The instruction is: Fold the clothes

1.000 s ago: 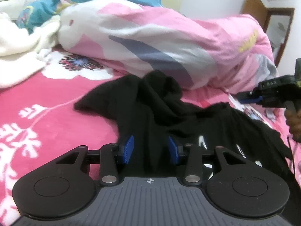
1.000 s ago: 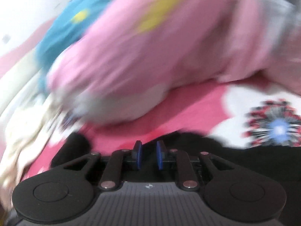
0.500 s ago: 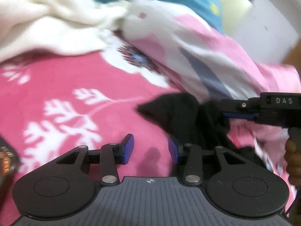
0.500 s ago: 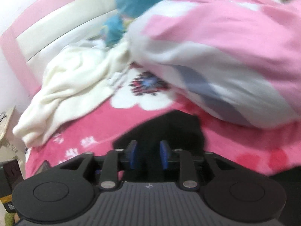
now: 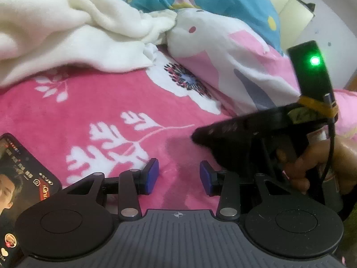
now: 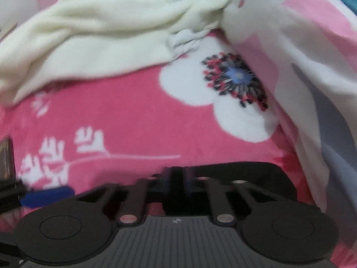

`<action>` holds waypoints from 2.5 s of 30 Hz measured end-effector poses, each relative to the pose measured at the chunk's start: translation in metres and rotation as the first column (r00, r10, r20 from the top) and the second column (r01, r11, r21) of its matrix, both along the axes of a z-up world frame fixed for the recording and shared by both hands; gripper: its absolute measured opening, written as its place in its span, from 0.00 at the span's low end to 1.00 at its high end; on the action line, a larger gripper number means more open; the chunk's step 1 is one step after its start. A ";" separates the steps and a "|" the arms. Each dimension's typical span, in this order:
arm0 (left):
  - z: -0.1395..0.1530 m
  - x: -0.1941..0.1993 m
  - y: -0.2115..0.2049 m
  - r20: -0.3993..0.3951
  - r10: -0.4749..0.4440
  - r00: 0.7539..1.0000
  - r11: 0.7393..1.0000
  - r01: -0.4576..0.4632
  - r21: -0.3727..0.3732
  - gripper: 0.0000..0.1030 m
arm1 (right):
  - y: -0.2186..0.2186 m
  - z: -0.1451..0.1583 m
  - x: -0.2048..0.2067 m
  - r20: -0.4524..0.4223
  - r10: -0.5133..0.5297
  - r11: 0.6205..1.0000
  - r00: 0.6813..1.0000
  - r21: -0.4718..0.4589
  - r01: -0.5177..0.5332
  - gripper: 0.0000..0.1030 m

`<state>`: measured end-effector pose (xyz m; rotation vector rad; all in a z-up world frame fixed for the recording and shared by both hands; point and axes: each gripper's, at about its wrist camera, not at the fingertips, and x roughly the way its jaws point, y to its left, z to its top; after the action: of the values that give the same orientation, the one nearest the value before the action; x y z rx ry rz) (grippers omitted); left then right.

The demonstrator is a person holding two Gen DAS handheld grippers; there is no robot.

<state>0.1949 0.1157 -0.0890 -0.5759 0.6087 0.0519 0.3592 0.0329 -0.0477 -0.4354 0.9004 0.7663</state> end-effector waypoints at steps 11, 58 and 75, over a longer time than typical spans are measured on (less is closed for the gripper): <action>0.001 -0.001 0.006 0.007 0.013 1.000 0.999 -0.012 -0.030 0.40 | -0.203 0.052 -0.104 -0.162 -0.505 0.616 0.848 0.620 0.486 0.05; -0.002 0.004 -0.005 -0.002 -0.016 1.000 0.999 0.016 0.041 0.40 | -0.311 0.002 -0.106 -0.467 -0.686 0.350 0.558 0.460 0.816 0.20; -0.001 0.004 -0.002 -0.002 -0.023 1.000 0.999 0.023 0.025 0.40 | -0.258 -0.008 -0.103 -0.339 -0.688 0.568 0.642 0.298 0.767 0.35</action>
<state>0.1988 0.1137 -0.0896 -0.5448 0.6160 0.0380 0.2559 -0.2249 -0.0556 0.4186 0.9506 0.1893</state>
